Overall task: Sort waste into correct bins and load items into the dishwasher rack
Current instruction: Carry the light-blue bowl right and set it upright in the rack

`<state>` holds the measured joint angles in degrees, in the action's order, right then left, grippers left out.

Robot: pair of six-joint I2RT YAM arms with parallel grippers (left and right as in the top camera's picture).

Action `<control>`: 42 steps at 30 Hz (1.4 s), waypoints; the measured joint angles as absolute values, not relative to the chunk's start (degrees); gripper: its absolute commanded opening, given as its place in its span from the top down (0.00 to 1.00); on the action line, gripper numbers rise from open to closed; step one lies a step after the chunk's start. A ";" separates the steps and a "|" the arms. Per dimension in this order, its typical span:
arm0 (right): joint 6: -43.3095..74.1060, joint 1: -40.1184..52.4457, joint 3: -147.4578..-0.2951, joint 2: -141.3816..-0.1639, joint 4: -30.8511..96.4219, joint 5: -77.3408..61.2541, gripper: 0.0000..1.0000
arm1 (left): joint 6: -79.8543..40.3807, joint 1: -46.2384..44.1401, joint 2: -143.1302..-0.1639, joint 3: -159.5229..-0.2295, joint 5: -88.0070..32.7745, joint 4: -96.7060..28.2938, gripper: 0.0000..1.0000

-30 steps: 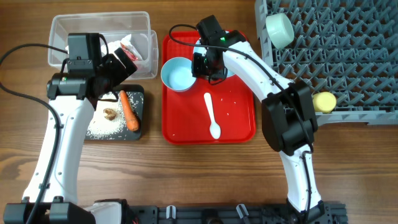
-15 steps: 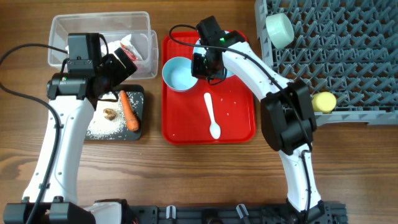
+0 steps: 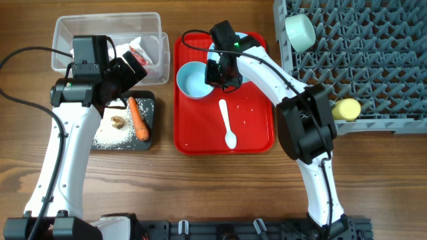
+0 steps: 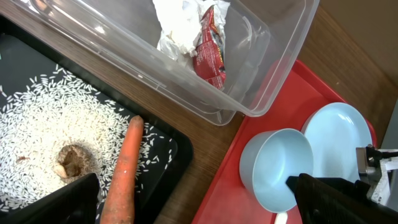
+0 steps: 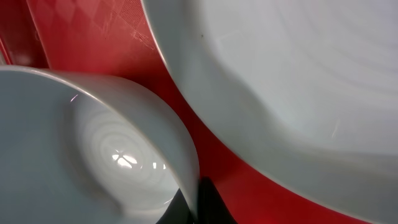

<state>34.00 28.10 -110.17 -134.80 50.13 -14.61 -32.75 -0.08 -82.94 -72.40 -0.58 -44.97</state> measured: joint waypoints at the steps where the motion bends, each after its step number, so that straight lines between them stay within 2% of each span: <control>1: 33.52 28.10 -110.17 -134.76 50.13 -14.61 0.96 | -32.75 -0.08 -82.94 -72.40 -0.58 -44.97 0.00; 6: 30.65 27.66 -109.95 -131.72 50.35 -13.80 0.96 | -32.75 -0.08 -82.94 -72.40 -0.58 -44.95 0.00; 10: 28.53 26.04 -109.95 -123.35 50.02 -6.66 0.96 | -32.75 -0.08 -82.91 -72.40 -0.58 -44.97 0.00; 14: 26.70 22.61 -110.15 -111.81 48.12 12.16 0.96 | -32.75 -0.08 -82.94 -72.40 -0.58 -44.95 0.00; 19: 23.35 17.47 -111.07 -107.57 45.43 36.86 0.96 | -32.75 -0.08 -82.94 -72.40 -0.58 -44.97 0.00; 22: 20.14 13.52 -110.98 -109.25 43.99 46.04 0.96 | -32.75 -0.08 -82.94 -72.40 -0.58 -44.97 0.00; 27: 16.23 7.14 -110.76 -113.19 39.75 52.18 0.96 | -32.75 -0.08 -82.94 -72.40 -0.58 -44.97 0.00; 31: 6.85 2.76 -110.69 -117.10 33.01 54.33 0.95 | -32.75 -0.08 -82.91 -72.40 -0.60 -44.99 0.00; 32: 1.56 1.69 -110.67 -118.89 29.69 55.99 0.96 | -32.75 -0.08 -82.94 -72.40 -0.58 -44.95 0.00; 42: -26.83 1.89 -110.48 -126.02 14.76 61.87 0.96 | -32.75 -0.08 -82.94 -72.40 -0.58 -44.95 0.00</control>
